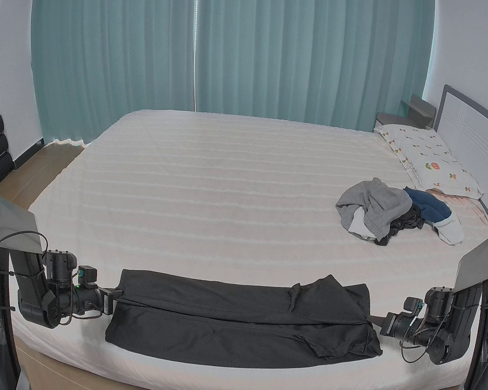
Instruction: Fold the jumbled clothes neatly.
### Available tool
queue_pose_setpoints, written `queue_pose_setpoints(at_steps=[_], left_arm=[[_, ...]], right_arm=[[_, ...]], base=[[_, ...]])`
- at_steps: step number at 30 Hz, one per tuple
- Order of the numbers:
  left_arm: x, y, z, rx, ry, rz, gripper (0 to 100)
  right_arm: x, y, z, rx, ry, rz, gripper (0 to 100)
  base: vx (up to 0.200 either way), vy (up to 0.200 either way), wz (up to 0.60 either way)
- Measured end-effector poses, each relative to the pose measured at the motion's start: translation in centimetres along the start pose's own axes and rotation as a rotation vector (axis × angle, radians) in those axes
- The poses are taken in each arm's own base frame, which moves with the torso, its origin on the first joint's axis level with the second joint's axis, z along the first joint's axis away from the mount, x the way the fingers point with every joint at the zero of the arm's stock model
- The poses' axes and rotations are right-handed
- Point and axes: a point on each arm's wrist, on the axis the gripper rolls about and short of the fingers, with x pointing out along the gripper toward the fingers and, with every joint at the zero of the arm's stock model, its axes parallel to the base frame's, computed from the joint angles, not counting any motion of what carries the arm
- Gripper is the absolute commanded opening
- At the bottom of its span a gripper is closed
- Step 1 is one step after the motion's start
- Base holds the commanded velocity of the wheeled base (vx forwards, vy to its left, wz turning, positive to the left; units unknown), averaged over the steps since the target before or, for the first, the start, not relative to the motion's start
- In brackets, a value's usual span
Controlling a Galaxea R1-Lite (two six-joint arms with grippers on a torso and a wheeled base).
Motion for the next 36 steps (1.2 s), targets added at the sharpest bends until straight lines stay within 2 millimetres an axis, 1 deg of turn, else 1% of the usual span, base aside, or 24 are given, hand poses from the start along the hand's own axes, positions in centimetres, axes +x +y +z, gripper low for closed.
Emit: queue_pose_setpoints(at_steps=[1, 6, 7, 14, 18, 22, 29, 36], left_arm=[[0.0, 0.0, -0.1, 0.005, 0.004, -0.001, 100], [-0.1, -0.1, -0.4, 0.018, 0.016, -0.006, 100], [-0.1, -0.1, -0.5, 0.016, 0.019, -0.006, 100], [-0.2, -0.2, -0.6, 0.013, 0.020, -0.016, 100], [-0.4, 0.0, -0.3, 0.001, 0.007, -0.027, 100], [-0.8, 0.3, 0.2, -0.048, -0.020, -0.051, 100], [-1.1, 0.5, 2.1, -0.241, -0.075, -0.071, 100], [0.0, 0.2, 4.1, -0.369, -0.118, -0.081, 100]], right_arm=[[0.0, 0.0, -0.1, 0.001, 0.002, -0.001, 0], [0.1, -0.2, -0.3, 0.006, 0.011, -0.007, 0], [0.1, -0.2, -0.4, 0.008, 0.012, -0.007, 100], [0.0, -0.2, -0.1, 0.016, 0.003, -0.007, 100], [-0.4, 0.0, 0.6, 0.041, -0.022, -0.001, 100], [-0.8, 0.3, 1.4, 0.106, -0.052, 0.007, 100], [-0.5, 0.8, 2.4, 0.198, -0.088, 0.029, 100], [0.6, 1.2, 2.7, 0.262, -0.113, 0.020, 100]], base=[[0.000, 0.000, 0.00], [0.000, 0.000, 0.00], [0.000, 0.000, 0.00], [0.000, 0.000, 0.00], [0.000, 0.000, 0.00], [0.000, 0.000, 0.00], [0.000, 0.000, 0.00], [0.000, 0.000, 0.00]])
